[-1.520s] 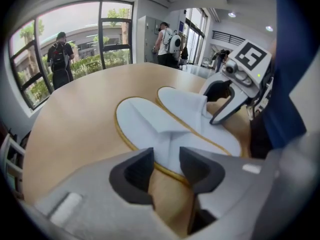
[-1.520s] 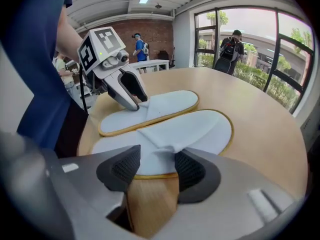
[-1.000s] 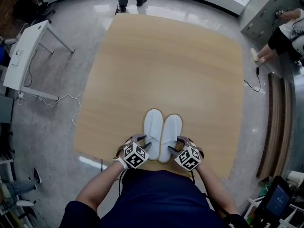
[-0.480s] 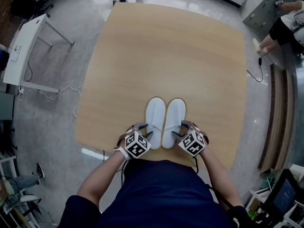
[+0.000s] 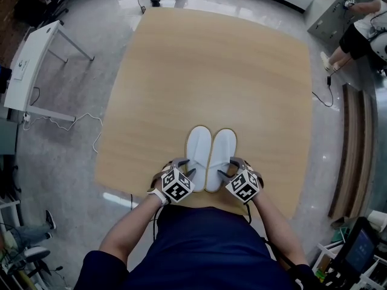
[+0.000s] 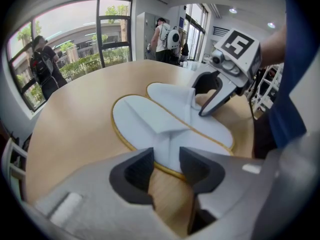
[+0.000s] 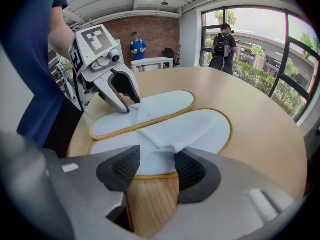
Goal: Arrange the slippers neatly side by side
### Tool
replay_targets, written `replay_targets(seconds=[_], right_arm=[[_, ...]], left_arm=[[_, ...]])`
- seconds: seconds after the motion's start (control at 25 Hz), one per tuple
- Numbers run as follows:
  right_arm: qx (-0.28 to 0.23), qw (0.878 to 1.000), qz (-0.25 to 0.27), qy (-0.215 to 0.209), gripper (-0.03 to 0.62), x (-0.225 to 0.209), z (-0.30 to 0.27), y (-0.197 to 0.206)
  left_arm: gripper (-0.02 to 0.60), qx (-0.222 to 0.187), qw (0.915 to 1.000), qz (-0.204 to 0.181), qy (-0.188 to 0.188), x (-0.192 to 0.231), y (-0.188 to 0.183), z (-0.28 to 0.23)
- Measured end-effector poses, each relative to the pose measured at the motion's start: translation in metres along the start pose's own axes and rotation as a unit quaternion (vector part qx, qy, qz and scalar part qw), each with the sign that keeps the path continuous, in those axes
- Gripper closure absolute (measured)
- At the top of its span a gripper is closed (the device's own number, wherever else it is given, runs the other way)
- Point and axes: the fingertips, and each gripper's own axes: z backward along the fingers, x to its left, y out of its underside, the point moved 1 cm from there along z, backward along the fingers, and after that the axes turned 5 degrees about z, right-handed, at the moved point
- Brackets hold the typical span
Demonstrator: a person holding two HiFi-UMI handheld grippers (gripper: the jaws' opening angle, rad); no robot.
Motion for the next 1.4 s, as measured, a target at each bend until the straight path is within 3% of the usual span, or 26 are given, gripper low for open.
replay_targets(seconds=[0.08,0.2,0.36,0.52,0.64,0.72,0.84,1.04,1.2,1.4], right_arm=[[-0.008,1.0,-0.009,0.01,0.367,-0.001,0.007,-0.002],[-0.043,0.996,-0.059,0.044,0.373,-0.01,0.026,-0.008],[-0.09,0.979,-0.167,0.068,0.41,-0.022,0.042,-0.007],[-0.137,0.963,-0.223,0.071,0.427,-0.027,0.062,-0.02],[-0.184,0.945,-0.26,0.077,0.534,-0.033,0.084,-0.036],[-0.216,0.934,-0.275,0.077,0.579,-0.037,0.096,-0.05],[-0.264,0.927,-0.256,0.074,0.583,-0.039,0.117,-0.082],[-0.337,0.924,-0.169,0.069,0.583,-0.028,0.159,-0.144],[-0.346,0.924,-0.141,0.075,0.583,-0.025,0.171,-0.16],[-0.323,0.93,-0.149,0.091,0.583,-0.029,0.167,-0.149]], left_arm=[[0.417,-0.006,0.9999,0.001,-0.009,0.001,-0.004,0.005],[0.477,-0.028,0.999,0.016,-0.03,0.01,-0.011,0.019],[0.497,-0.05,0.997,0.048,-0.032,0.022,-0.018,0.03],[0.503,-0.092,0.9932,0.07,-0.013,0.014,-0.043,0.046],[0.563,-0.146,0.9838,0.104,0.007,0.003,-0.078,0.066],[0.577,-0.172,0.98,0.1,0.015,-0.005,-0.099,0.079],[0.577,-0.204,0.9767,0.066,0.015,-0.017,-0.128,0.098],[0.577,-0.266,0.9628,0.032,0.038,-0.038,-0.168,0.132],[0.578,-0.292,0.9551,0.02,0.042,-0.044,-0.182,0.147],[0.578,-0.29,0.9562,0.016,0.039,-0.044,-0.183,0.147]])
